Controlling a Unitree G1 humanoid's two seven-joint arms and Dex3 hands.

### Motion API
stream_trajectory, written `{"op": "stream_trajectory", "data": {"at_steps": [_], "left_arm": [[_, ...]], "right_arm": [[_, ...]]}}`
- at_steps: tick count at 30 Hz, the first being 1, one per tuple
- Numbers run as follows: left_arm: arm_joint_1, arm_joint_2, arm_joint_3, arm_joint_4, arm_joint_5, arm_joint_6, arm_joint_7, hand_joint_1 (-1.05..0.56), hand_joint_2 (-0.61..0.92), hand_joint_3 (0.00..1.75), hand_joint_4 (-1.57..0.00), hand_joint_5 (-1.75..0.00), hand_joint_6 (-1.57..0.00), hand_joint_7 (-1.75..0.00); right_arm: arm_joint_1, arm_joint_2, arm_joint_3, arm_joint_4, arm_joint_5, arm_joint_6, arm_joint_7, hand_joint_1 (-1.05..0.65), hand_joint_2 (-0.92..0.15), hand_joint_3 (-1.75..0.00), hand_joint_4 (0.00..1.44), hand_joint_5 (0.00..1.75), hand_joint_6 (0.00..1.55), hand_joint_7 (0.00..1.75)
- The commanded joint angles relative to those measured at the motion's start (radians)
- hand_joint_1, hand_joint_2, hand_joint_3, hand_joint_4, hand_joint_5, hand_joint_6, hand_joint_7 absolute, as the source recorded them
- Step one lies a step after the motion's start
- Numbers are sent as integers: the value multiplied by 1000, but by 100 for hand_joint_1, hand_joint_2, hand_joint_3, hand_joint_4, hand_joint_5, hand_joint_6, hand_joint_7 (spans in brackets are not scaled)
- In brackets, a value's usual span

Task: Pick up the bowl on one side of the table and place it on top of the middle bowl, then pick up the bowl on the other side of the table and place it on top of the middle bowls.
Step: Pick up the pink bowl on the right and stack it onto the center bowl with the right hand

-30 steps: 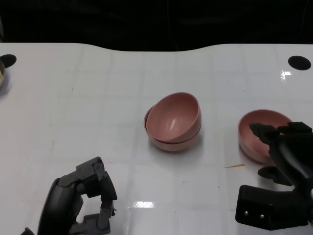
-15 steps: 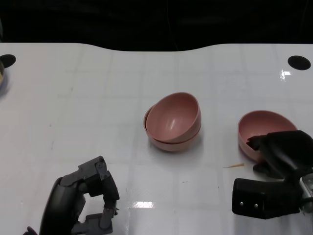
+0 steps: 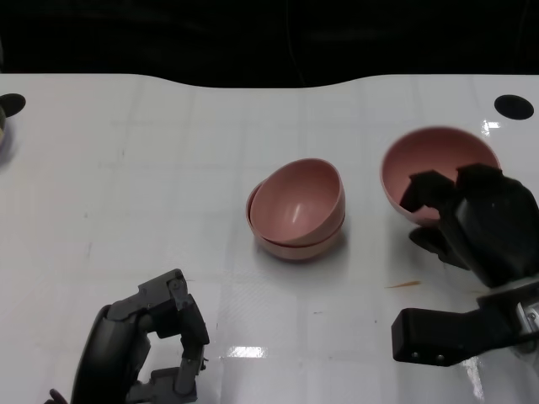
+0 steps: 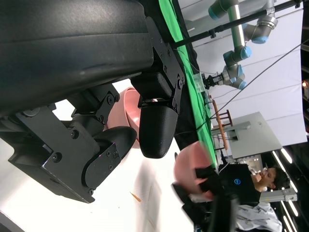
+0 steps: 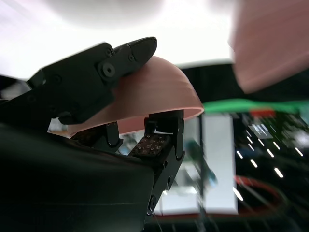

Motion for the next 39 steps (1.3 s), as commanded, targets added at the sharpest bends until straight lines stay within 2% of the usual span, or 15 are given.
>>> {"op": "stream_trajectory", "data": {"at_steps": [1, 2, 4, 13, 15, 18, 24, 28, 30, 34, 35, 37, 38, 39], "left_arm": [[6, 7, 3, -2, -4, 8, -6, 0, 45, 137, -91, -175, -77, -163], [5, 8, 3, 0, -3, 6, -7, 0, 46, 136, -91, -175, -77, -163], [4, 10, 4, 6, -2, -2, -8, 1, 46, 136, -90, -175, -76, -163], [2, 20, 8, 21, -5, -21, -15, -1, 48, 131, -90, -175, -76, -162], [3, 22, 8, 21, -4, -22, -15, -2, 48, 131, -90, -175, -76, -162], [4, 22, 7, 25, -6, -27, -15, -2, 48, 131, -90, -175, -76, -162], [8, 23, 3, 24, -13, -23, -20, -2, 49, 131, -90, -175, -76, -162], [13, 17, 1, 18, -20, -15, -27, -2, 50, 131, -90, -175, -76, -162], [14, 14, 0, 15, -12, -15, -22, -2, 49, 130, -90, -175, -76, -162], [17, 10, -3, 6, -3, 1, -17, -2, 49, 130, -89, -175, -77, -161], [16, 9, -3, 6, -2, 1, -17, -3, 49, 130, -89, -175, -77, -161], [15, 6, -1, 8, 7, -5, -10, -3, 49, 130, -89, -175, -77, -161], [14, 5, 0, 8, 10, -6, -8, -3, 49, 131, -89, -175, -77, -161], [13, 4, 1, 9, 10, -7, -8, -4, 49, 131, -89, -175, -77, -161]], "right_arm": [[-27, -12, -3, -58, 14, -20, -1, -16, -24, -135, 101, 175, 77, 173], [-31, -4, -3, -73, 25, -30, 11, -15, -19, -142, 102, 175, 79, 169], [-38, 14, -2, -90, 43, -42, 30, -16, -16, -148, 102, 175, 82, 164], [-112, 95, 26, -57, 71, -95, 50, -14, -15, -152, 103, 175, 86, 160], [-136, 112, 37, -33, 71, -108, 48, -14, -15, -149, 103, 175, 86, 159], [-163, 134, 49, 5, 70, -124, 40, -13, -15, -143, 102, 175, 82, 167], [-200, 165, 68, 61, 100, -148, 100, -12, -18, -142, 101, 175, 80, 168], [-216, 172, 85, 93, 109, -161, 140, -12, -25, -132, 100, 175, 81, 165], [-219, 173, 92, 115, 111, -168, 154, -12, -26, -131, 99, 175, 87, 150], [-226, 171, 106, 170, 112, -191, 147, -9, -24, -125, 98, 175, 87, 146], [-227, 168, 107, 184, 119, -199, 158, -8, -25, -121, 98, 175, 89, 137], [-228, 165, 103, 212, 136, -214, 177, -7, -31, -110, 96, 170, 98, 105], [-229, 163, 101, 222, 144, -216, 190, -9, -36, -99, 96, 161, 102, 87], [-229, 161, 99, 228, 152, -215, 203, -13, -46, -80, 93, 144, 103, 60]]}}
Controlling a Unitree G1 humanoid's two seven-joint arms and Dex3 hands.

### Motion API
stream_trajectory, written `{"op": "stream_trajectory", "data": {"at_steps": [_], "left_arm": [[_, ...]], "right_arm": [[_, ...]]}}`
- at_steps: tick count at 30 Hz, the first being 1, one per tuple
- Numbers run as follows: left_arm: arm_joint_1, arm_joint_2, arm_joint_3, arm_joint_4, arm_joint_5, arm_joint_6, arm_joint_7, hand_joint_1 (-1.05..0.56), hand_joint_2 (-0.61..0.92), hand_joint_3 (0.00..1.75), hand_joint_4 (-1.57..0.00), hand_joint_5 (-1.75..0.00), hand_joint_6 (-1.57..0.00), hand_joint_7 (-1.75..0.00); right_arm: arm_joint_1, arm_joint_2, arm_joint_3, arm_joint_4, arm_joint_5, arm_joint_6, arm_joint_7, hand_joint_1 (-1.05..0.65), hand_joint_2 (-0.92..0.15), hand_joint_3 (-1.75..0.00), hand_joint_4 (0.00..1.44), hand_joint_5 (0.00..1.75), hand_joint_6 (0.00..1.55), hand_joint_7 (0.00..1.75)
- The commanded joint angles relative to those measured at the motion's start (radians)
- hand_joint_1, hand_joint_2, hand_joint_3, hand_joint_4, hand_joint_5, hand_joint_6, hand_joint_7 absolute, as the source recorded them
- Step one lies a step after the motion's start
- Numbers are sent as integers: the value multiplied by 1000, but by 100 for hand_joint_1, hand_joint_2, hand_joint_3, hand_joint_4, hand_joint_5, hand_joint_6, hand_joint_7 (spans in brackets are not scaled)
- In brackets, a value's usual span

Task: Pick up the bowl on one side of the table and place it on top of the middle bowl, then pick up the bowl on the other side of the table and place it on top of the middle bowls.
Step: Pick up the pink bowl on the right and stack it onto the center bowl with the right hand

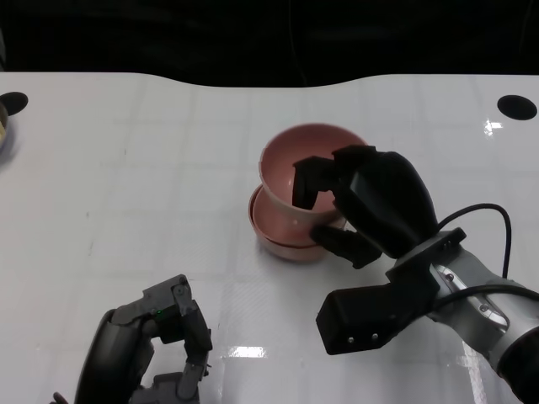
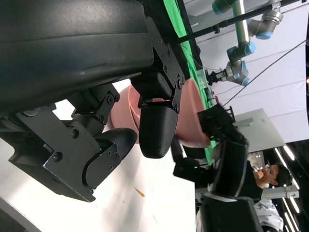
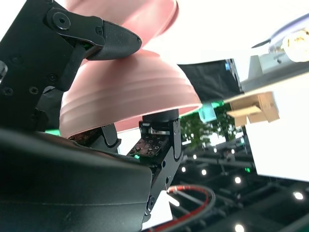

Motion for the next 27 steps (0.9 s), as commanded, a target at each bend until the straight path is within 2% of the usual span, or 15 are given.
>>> {"op": "stream_trajectory", "data": {"at_steps": [1, 2, 3, 4, 6, 7, 9, 15, 21, 27], "left_arm": [[10, 5, 7, -7, 7, 0, 8, -4, 49, 131, -89, -175, -76, -161], [9, 4, 7, -7, 6, 1, 6, -4, 49, 130, -89, -175, -76, -160], [9, 4, 7, -7, 7, 1, 6, -4, 49, 129, -89, -175, -77, -160], [8, 5, 7, -5, 8, 1, 5, -4, 49, 128, -88, -175, -77, -160], [7, 5, 6, -2, 7, 2, 3, -5, 48, 127, -88, -175, -77, -160], [6, 4, 7, -1, 8, 1, 4, -5, 48, 127, -88, -175, -77, -160], [4, 2, 7, 3, 4, -3, 3, -4, 49, 127, -88, -175, -77, -160], [8, 1, 5, -6, 6, 9, 3, -4, 48, 127, -88, -175, -77, -161], [3, -1, 7, 0, 13, 3, 6, -3, 48, 127, -87, -175, -77, -161], [8, -6, 6, -7, 21, 15, 11, -4, 47, 126, -87, -175, -77, -161]], "right_arm": [[-18, -22, -7, 19, 33, 4, 60, -15, -52, -69, 92, 127, 102, 44], [-16, -29, -5, 11, 34, 21, 97, -21, -61, -56, 76, 98, 89, 23], [-15, -33, -5, 3, 34, 32, 123, -25, -69, -45, 69, 77, 82, 13], [-12, -42, -2, -12, 28, 52, 160, -27, -76, -35, 67, 64, 79, 7], [-2, -56, -2, -48, 29, 84, 234, -48, -88, -26, 41, 37, 52, 2], [3, -62, -1, -63, 30, 94, 262, -52, -90, -26, 36, 32, 47, 1], [11, -69, -3, -83, 37, 105, 297, -64, -92, -30, 25, 26, 36, 0], [30, -85, -3, -136, 45, 143, 374, -75, -92, -39, 10, 21, 22, 0], [43, -90, -14, -169, 72, 147, 416, -78, -92, -42, 4, 21, 13, 0], [50, -94, -15, -185, 90, 130, 434, -80, -92, -43, 2, 23, 11, 0]]}}
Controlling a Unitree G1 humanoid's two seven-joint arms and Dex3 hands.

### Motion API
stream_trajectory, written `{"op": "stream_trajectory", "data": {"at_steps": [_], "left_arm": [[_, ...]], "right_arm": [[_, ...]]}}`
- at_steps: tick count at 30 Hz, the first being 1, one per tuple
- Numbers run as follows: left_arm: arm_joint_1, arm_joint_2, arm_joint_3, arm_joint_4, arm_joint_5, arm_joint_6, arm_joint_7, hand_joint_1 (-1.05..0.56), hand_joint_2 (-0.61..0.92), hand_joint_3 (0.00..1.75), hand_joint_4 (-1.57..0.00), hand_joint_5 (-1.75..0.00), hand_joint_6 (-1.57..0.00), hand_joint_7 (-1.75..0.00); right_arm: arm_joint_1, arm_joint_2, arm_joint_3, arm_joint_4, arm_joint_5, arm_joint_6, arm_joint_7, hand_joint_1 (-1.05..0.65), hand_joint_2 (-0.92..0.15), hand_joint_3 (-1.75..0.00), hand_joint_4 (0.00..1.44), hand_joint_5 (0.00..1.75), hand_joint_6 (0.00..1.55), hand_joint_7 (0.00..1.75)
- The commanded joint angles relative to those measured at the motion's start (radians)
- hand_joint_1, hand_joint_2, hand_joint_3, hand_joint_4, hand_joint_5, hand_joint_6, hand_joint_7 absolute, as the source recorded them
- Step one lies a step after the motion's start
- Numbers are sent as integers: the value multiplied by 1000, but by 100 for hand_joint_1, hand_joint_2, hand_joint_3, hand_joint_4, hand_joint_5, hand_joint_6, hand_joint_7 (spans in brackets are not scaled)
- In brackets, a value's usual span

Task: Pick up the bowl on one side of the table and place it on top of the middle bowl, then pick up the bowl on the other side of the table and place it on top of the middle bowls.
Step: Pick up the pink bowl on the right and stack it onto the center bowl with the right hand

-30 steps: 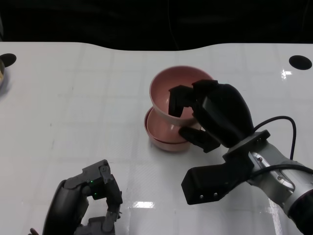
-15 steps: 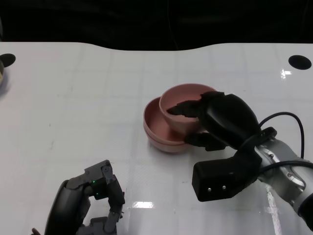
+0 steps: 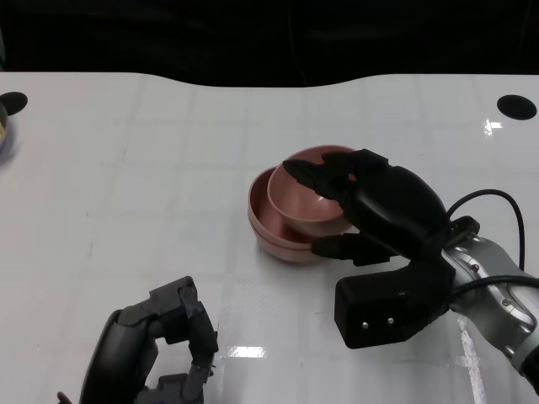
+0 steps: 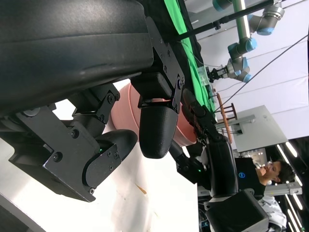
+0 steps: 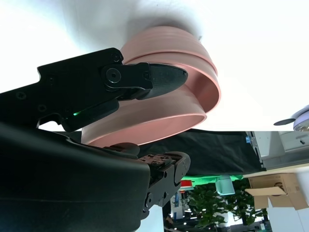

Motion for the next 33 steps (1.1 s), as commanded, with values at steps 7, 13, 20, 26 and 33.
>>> {"op": "stream_trajectory", "data": {"at_steps": [7, 13, 20, 26, 33], "left_arm": [[14, 1, 5, -20, 16, 18, 18, -5, 46, 127, -87, -175, -78, -160], [20, -1, 4, -25, 23, 19, 21, -4, 46, 126, -87, -175, -78, -160], [18, -4, 4, -19, 29, 11, 24, -4, 46, 127, -87, -175, -78, -158], [13, -1, 2, -11, 19, 7, 11, -5, 46, 127, -87, -175, -78, -157], [11, 0, 5, -10, 9, 13, 8, -5, 47, 126, -87, -175, -78, -156]], "right_arm": [[4, 0, -6, -5, 44, -29, 23, -79, -92, -42, 0, 26, 10, 0], [-9, 33, 2, 25, 44, -32, 12, -78, -92, -41, 0, 28, 11, 1], [-2, 38, 7, 34, 27, -23, 10, -76, -92, -40, 0, 30, 12, 1], [17, 16, 7, 33, 17, -27, 9, -78, -92, -41, 0, 32, 12, 1], [44, -7, 6, 45, 20, -48, -9, -75, -92, -40, 0, 35, 16, 3]]}}
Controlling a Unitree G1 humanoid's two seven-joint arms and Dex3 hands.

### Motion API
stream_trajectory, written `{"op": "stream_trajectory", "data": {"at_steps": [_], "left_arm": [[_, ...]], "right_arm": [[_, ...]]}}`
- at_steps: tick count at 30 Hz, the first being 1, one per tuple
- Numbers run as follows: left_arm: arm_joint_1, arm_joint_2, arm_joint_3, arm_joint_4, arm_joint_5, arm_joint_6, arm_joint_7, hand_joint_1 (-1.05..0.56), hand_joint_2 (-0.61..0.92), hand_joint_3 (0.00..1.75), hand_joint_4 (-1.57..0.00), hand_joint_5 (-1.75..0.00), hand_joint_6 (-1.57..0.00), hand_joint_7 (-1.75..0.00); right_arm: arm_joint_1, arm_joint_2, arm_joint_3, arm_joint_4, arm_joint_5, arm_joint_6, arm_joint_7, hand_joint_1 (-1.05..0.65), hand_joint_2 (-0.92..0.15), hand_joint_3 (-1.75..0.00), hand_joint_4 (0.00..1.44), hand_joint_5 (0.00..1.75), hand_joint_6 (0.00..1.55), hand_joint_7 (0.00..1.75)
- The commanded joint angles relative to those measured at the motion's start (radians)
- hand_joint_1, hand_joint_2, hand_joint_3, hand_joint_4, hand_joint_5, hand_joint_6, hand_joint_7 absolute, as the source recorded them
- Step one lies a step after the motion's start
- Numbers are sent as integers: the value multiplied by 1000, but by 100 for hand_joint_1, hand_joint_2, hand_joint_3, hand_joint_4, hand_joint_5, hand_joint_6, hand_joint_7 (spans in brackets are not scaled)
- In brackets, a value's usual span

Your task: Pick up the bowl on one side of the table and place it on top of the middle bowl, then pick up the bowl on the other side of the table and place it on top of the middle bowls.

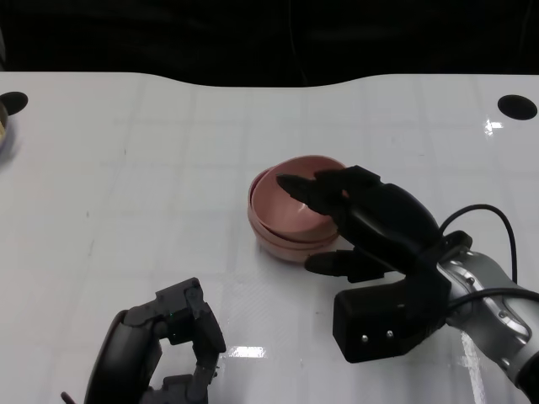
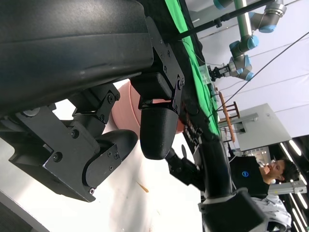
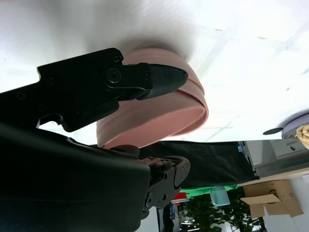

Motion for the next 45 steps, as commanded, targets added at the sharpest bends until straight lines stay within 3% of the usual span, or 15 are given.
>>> {"op": "stream_trajectory", "data": {"at_steps": [1, 10, 18, 28, 34, 38, 40, 45], "left_arm": [[3, 10, 6, 9, -19, -3, -3, -5, 47, 126, -87, -175, -79, -156], [2, 14, 6, 11, -24, 0, -6, -5, 45, 129, -87, -175, -79, -157], [2, 14, 5, 13, -12, -11, 1, -3, 45, 130, -86, -175, -78, -157], [-1, 11, 2, 18, -13, -6, 2, -2, 46, 130, -87, -175, -78, -157], [0, 10, 0, 18, -4, -12, 6, -3, 47, 128, -87, -175, -79, -156], [3, 9, -1, 11, -1, -4, 7, -3, 47, 129, -87, -175, -79, -157], [3, 9, -1, 10, -2, -2, 6, -3, 47, 129, -87, -175, -78, -157], [-2, 11, 1, 20, -12, -15, -2, -3, 47, 130, -87, -175, -78, -158]], "right_arm": [[22, -27, -2, 0, 6, -3, 1, -75, -92, -40, 0, 35, 16, 3], [57, -42, 3, -26, 1, 10, 29, -77, -92, -42, 0, 33, 15, 1], [74, -32, -13, -21, 14, -73, -65, -74, -92, -38, 0, 31, 13, 1], [112, -43, -53, -135, 24, -92, -107, -72, -92, -39, 0, 28, 12, 1], [169, -74, -88, -251, 38, -86, -74, -70, -92, -37, 0, 28, 13, 1], [247, -106, -123, -336, 64, -113, -71, -66, -92, -31, 0, 43, 18, 4], [296, -127, -144, -359, 73, -166, -109, -61, -92, -28, 0, 58, 23, 6], [412, -137, -202, -369, 151, -310, -167, -45, -92, -11, 12, 73, 35, 11]]}}
